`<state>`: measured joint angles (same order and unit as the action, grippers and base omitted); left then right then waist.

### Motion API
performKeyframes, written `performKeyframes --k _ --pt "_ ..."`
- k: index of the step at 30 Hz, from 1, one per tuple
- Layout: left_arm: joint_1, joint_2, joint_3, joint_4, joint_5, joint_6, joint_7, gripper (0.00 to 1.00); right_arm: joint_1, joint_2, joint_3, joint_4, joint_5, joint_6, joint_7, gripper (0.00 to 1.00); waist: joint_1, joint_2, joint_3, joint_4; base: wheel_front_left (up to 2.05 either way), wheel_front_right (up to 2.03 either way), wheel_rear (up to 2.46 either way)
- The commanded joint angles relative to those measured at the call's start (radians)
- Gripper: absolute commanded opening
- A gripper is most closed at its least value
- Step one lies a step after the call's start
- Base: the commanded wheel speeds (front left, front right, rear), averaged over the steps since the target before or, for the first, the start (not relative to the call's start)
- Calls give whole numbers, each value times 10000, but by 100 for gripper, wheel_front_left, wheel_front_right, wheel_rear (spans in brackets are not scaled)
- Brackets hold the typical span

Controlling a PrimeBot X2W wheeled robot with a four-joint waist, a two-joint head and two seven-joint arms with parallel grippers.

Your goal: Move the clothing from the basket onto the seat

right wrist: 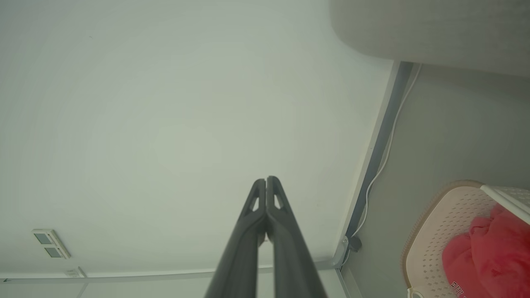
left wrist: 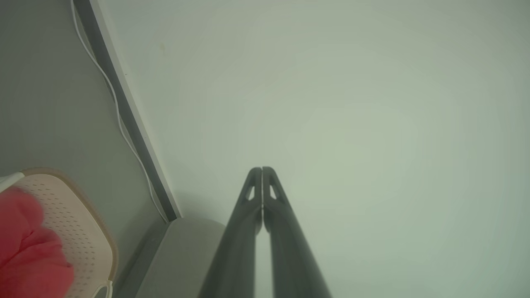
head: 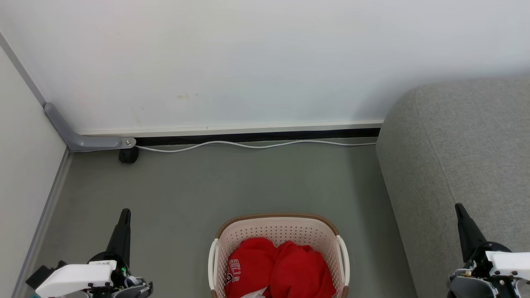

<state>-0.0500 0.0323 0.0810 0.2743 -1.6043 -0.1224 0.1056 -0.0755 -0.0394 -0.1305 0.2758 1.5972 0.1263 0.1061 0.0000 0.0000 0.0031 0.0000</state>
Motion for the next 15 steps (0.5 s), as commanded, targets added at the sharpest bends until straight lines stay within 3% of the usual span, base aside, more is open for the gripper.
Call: performKeyframes --k 1,15 --pt "-579 179 323 -295 -47 -83 73 0 -324 -108 171 -311 118 44 67 0 0 0 0 0 0 0 0" --pt "-579 179 323 -295 -47 -83 73 0 -324 -108 171 -311 118 44 67 0 0 0 0 0 0 0 0"
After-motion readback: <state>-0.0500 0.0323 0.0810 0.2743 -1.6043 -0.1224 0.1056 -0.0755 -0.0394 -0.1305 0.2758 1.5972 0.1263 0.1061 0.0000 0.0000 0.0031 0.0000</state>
